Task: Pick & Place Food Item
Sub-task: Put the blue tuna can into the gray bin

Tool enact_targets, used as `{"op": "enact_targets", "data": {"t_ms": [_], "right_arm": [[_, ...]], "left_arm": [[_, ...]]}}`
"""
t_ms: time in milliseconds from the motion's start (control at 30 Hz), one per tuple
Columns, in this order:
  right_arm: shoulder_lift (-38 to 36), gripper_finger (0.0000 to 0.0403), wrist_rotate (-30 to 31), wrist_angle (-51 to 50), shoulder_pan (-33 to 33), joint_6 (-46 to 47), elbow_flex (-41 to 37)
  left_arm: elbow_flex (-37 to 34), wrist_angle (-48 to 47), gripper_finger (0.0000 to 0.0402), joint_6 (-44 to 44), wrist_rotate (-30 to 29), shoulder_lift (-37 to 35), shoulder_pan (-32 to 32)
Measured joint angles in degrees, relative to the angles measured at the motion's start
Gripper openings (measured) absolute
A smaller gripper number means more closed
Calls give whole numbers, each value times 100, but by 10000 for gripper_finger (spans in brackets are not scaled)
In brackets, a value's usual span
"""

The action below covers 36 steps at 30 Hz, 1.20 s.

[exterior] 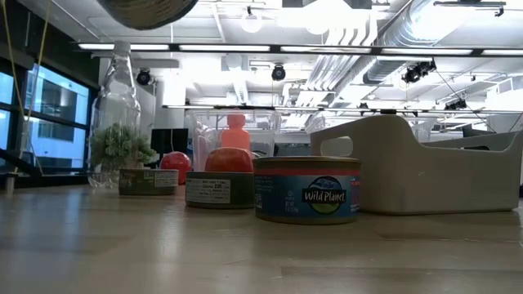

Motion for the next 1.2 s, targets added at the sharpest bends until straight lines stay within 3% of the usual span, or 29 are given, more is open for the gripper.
{"op": "enact_targets", "data": {"t_ms": [433, 667, 1200], "right_arm": [[6, 394, -195, -39, -310, 369, 0], [171, 394, -210, 282, -481, 215, 18], [183, 394, -687, 459, -827, 181, 4]], "left_arm": [[0, 876, 126, 608, -50, 0, -8], [0, 965, 126, 793, -851, 0, -6], [-2, 1124, 126, 834, -848, 170, -8]]}}
